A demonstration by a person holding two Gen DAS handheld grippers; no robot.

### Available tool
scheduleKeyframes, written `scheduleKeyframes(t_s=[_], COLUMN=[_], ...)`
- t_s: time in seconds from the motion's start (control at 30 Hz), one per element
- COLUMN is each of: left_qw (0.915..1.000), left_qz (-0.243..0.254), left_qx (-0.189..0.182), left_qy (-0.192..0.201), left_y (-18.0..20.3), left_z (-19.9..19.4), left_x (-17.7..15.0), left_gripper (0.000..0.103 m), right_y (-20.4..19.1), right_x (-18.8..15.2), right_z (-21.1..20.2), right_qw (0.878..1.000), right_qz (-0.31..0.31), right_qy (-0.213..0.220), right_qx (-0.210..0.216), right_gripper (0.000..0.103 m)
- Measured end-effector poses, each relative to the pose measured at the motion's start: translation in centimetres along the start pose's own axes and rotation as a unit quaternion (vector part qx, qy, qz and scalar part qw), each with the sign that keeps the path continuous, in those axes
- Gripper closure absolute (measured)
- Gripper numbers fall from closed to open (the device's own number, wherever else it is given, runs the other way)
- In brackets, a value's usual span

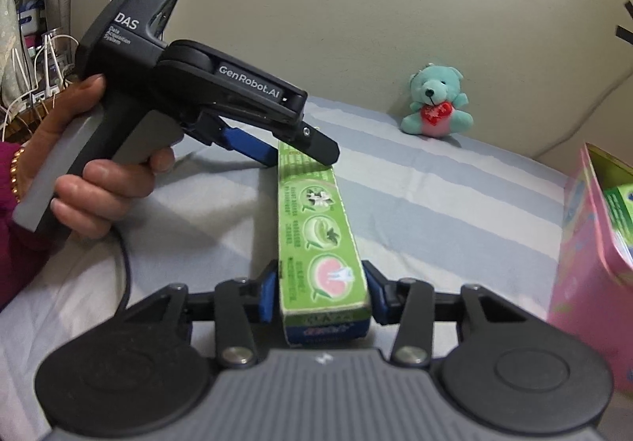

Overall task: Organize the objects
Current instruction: 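Close the right tool on the green toothpaste box and lift it, then carry the toothpaste box over the pink tin and lower it in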

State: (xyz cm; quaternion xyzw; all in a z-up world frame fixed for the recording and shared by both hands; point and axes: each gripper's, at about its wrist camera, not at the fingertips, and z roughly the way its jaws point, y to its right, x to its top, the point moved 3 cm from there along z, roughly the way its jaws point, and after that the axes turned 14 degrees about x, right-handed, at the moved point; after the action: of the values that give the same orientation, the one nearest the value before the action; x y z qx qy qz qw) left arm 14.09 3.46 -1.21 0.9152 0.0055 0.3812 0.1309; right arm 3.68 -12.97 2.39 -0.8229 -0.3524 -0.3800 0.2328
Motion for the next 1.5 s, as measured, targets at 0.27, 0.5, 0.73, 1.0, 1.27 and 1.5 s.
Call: scheduleKeyframes(t_s=[0.27,0.5,0.73,1.0,1.27,1.5], left_qw=[0.9954,0.9971,0.9878,0.9791,0.9771,0.9805], left_qz=[0.080,0.056,0.144,0.190,0.210,0.189], left_qx=[0.052,0.051,0.000,-0.059,-0.032,-0.016], left_qy=[-0.007,-0.005,0.060,0.040,0.017,0.051], left_y=[6.7,9.5,20.2,30.5,32.6,28.9], left_z=[-1.0,-2.6,-3.9,2.5,6.9,2.6], left_x=[-3.3,-2.4,2.8,5.4,4.2,4.0], left_gripper=[0.012,0.029,0.029,0.030,0.029,0.028], right_y=[-0.4,-0.3,4.1,14.4,20.6,19.8], right_x=[-2.4,-2.5,-1.3,-2.3,-4.3,-4.9], right_z=[-3.3,-5.8,-12.5,-16.6,-17.8,-19.2], right_qw=[0.998,0.996,0.981,0.960,0.931,0.920], right_qz=[0.059,0.050,0.036,0.098,0.179,0.190], right_qy=[0.023,0.074,0.164,0.192,0.228,0.259], right_qx=[0.021,-0.002,-0.093,-0.179,-0.224,-0.223], right_gripper=[0.062,0.062,0.062,0.062,0.041,0.041])
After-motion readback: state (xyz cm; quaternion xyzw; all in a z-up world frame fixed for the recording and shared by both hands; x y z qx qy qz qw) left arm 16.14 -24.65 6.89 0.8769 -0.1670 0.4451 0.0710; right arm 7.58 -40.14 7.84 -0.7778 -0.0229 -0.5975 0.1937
